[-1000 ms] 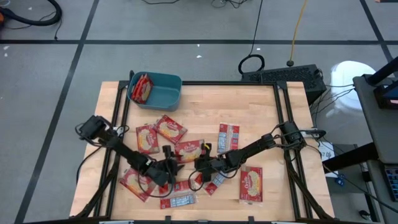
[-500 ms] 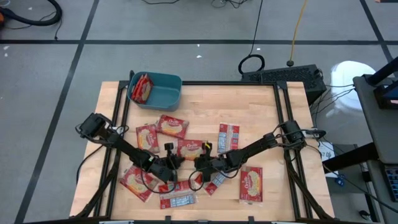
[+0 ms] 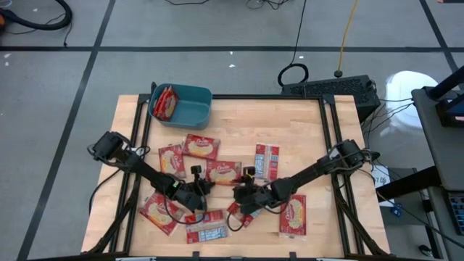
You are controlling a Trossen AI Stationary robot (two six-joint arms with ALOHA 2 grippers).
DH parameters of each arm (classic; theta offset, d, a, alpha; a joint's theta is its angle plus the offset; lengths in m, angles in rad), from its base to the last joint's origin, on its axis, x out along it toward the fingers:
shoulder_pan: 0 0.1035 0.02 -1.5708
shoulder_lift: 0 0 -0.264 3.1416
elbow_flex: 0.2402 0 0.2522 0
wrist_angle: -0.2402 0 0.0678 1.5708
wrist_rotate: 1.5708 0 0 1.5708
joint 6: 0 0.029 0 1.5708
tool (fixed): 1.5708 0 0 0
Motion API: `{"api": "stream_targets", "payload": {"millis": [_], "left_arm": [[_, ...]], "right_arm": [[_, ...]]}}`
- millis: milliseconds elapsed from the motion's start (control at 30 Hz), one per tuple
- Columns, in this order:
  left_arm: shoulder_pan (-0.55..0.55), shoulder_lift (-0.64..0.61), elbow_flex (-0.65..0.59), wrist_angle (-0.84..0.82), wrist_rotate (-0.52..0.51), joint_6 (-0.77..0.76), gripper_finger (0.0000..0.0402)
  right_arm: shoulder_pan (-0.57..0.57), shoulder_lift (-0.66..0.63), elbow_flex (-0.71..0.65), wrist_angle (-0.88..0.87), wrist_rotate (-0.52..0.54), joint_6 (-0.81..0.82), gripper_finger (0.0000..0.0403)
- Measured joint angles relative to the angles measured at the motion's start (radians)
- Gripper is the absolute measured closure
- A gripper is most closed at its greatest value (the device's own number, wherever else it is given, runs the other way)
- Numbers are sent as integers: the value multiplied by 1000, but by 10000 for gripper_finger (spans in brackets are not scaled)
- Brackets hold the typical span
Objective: Sort popcorn bags into baskets
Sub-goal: Put the red popcorn bag into the blue bin
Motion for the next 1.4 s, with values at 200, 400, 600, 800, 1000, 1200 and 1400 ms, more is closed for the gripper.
{"api": "stream_targets", "payload": {"millis": [200, 400, 600, 800, 1000, 1200, 1400], "left_arm": [[9, -64, -2, -44, -9, -2, 400], [17, -75, -1, -57, -5, -8, 400], [19, -76, -1, -48, -1, -15, 401], [19, -77, 1, -48, -1, -22, 401], [19, -78, 1, -43, -2, -19, 401], [19, -78, 1, -44, -5, -18, 401], [3, -78, 14, -39, 10, -18, 387]], "right_arm": [[44, 4, -9, 10, 79, -66, 187], [12, 29, -9, 25, 77, -50, 180], [-45, 74, -10, 105, 46, -132, 190], [-93, 90, -8, 153, -19, -182, 210], [-133, 91, -8, 136, -59, -164, 281], [-149, 92, -8, 132, -97, -140, 393], [-140, 66, -10, 126, -108, -106, 400]]}}
